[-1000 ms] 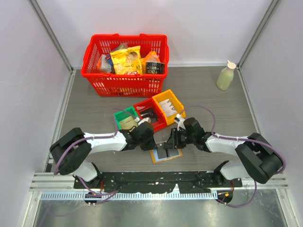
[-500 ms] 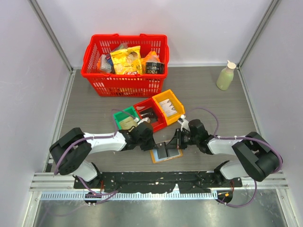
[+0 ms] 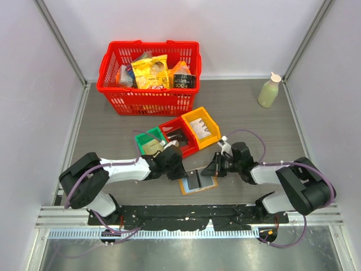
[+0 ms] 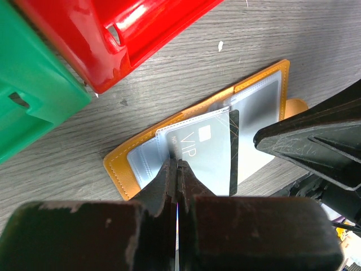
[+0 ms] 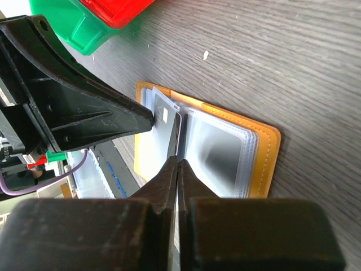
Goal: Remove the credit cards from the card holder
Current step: Remove the credit card from the card holder.
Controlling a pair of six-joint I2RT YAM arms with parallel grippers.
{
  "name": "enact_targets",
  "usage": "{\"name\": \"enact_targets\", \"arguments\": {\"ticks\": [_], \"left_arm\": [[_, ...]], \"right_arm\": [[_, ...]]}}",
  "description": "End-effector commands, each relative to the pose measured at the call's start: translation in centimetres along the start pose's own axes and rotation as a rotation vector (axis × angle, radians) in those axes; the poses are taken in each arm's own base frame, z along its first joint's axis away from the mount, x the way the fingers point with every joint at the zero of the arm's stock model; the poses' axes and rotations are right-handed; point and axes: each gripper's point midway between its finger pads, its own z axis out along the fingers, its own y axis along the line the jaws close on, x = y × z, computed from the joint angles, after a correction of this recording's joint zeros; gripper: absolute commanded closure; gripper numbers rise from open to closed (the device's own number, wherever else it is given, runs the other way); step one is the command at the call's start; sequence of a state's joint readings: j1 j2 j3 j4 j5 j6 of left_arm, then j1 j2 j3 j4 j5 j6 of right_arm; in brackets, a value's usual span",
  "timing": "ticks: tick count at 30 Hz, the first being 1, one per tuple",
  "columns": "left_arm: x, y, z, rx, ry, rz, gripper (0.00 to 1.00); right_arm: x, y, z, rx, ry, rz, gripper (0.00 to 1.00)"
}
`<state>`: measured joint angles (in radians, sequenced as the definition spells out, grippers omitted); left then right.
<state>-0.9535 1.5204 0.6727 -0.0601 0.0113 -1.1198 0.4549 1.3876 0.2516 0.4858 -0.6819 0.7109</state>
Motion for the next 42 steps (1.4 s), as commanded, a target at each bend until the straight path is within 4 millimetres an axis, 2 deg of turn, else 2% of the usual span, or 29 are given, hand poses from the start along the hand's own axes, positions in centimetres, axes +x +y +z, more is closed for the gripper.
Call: {"name": "enact_targets", "arguments": {"ticks": [1, 5, 10, 14, 22, 33, 39, 42], "left_arm": [[1.5, 4.2, 0.7, -0.144, 0.039, 0.016, 1.00], [1.6, 4.3, 0.9, -0.146, 0.047, 0.014, 1.00], [1.7, 4.2, 1.0, -0.143, 0.049, 0.012, 1.00], [1.7, 4.2, 1.0, -0.142, 0.048, 0.010, 1.00], [1.7, 4.5, 0.8, -0.143, 0.043, 0.005, 1.00], [1.9, 5.0, 0.9, -0.160, 0.046, -0.001, 1.00], [1.8, 5.1, 0.6, -0.165, 0.041, 0.004, 1.00], [1.6, 4.8, 0.6, -0.158, 0.038, 0.007, 1.00]], "right_arm": [[0.2, 0.6, 0.1, -0.045, 0.024, -0.025, 0.88], [0.1, 0.8, 0.4, -0.060, 0.030, -0.004, 0.69], [0.4, 0.8, 1.1, -0.066, 0.047, 0.009, 0.61], [0.9, 1.2, 1.8, -0.098, 0.070, 0.026, 0.62], [1.0, 1.3, 1.5, -0.137, 0.046, 0.048, 0.99], [0.1, 0.6, 0.2, -0.138, 0.025, 0.078, 0.99], [0.2, -0.9, -0.2, -0.042, 0.024, 0.077, 0.99], [-0.1, -0.6, -0.2, -0.049, 0.026, 0.069, 0.84]]}}
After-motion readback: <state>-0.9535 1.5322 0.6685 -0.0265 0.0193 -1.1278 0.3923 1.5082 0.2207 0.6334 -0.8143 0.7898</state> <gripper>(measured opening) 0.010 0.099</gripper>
